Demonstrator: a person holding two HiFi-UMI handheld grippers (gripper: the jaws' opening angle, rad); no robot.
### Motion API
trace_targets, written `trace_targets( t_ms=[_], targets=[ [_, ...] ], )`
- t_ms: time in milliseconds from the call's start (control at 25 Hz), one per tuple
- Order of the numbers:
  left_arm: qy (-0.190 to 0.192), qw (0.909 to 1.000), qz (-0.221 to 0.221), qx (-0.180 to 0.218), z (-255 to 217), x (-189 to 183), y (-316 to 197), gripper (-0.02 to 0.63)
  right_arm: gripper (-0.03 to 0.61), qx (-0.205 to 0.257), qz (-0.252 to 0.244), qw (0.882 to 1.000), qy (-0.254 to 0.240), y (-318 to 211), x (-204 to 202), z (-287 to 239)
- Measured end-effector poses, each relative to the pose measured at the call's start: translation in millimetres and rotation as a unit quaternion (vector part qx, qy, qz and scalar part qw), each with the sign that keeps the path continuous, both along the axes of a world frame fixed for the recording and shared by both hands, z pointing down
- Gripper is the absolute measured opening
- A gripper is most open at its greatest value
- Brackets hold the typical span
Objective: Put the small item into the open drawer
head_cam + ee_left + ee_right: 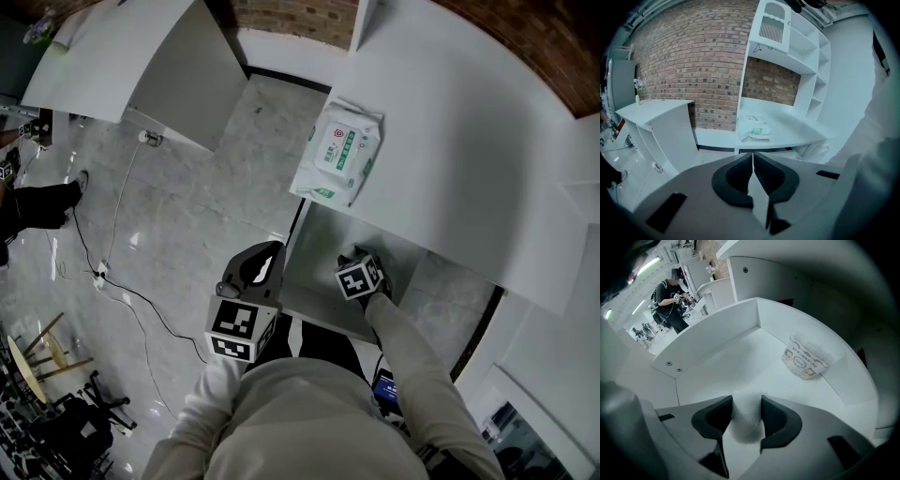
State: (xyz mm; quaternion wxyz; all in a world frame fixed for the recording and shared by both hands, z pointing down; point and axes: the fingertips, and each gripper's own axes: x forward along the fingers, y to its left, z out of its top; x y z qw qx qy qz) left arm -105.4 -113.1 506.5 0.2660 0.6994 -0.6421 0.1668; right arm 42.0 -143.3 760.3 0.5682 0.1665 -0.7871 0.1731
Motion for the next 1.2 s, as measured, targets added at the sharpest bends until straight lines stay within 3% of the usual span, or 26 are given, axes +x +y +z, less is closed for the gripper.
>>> trace_targets(
  t_ms=[640,920,1200],
  targets=[
    [0.004,0.9999,0.010,-0.001,1,6,-2,0.025,0.218,-0.002,0.008,1.000,0.010,0,4,-4],
    [0.009,0.9997,0.023,0.003,1,12,-4,0.025,0.227,0.019,0.020,0.999,-0.024,-7,-3,-33],
    [0.012,0.9989,0.042,0.018,-5,16,-6,0.025,0.183,0.053,0.095,0.989,-0.102,-21,-14,-80]
  ],
)
